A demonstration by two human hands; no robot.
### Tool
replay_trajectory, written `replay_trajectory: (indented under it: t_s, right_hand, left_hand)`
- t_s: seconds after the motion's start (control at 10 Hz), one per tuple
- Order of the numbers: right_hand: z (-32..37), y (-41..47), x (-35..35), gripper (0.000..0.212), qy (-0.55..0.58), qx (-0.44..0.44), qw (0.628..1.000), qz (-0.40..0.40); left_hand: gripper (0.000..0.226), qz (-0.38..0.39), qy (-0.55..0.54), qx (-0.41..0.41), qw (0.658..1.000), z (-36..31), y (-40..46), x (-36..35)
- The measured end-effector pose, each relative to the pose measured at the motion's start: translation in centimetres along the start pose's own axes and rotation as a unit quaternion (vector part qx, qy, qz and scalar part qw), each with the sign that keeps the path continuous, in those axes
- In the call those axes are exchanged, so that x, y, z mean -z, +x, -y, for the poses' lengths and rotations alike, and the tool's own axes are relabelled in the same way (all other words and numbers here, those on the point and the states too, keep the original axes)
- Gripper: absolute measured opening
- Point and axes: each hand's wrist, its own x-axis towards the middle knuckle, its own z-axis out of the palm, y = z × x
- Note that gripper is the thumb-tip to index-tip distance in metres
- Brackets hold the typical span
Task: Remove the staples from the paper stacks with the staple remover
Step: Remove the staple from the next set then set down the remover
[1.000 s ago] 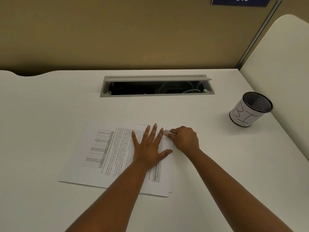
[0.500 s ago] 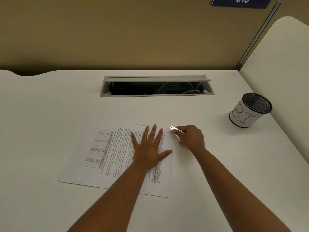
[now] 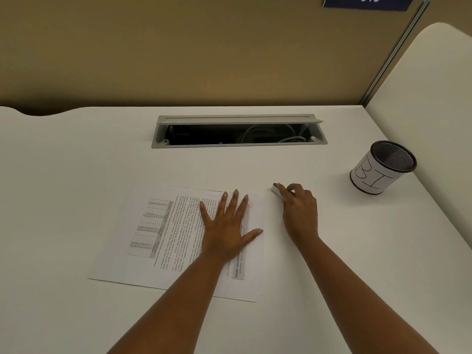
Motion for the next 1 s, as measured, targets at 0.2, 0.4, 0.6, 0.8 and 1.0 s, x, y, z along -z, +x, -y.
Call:
replay_trajectory:
  t_s: [0.2,0.4,0.6,0.8,1.0]
  right_hand:
    - [2.9,0.1,0.5,0.013,0.055,-0.029,0.997,-0.056]
    - [6.1,-0.1,-0.7,0.026,0.105,-0.124,0.983,0.086]
    - [6.5,0.2,-0.7,0.025,0.072,-0.141,0.983,0.090]
    - [6.2,0.2,-0.6,0.026,0.025,-0.099,0.988,0.114]
    - [6.5,0.5,-0.4,0.021,-0.082,0.047,0.986,0.135]
  left_hand:
    - [0.099,0.008,0.009,0.006,1.000,-0.1,0.1,0.1]
    - [0.114,0.026,0.004,0.003,1.000,-0.3,0.1,0.5]
    - [0.119,0.039,0.007,0.013,0.999,-0.4,0.1,0.7]
    - [0.119,0.041,0.010,0.013,0.999,-0.5,0.2,0.7]
    - [0.114,0.033,0.016,0.008,0.999,-0.3,0.1,0.5]
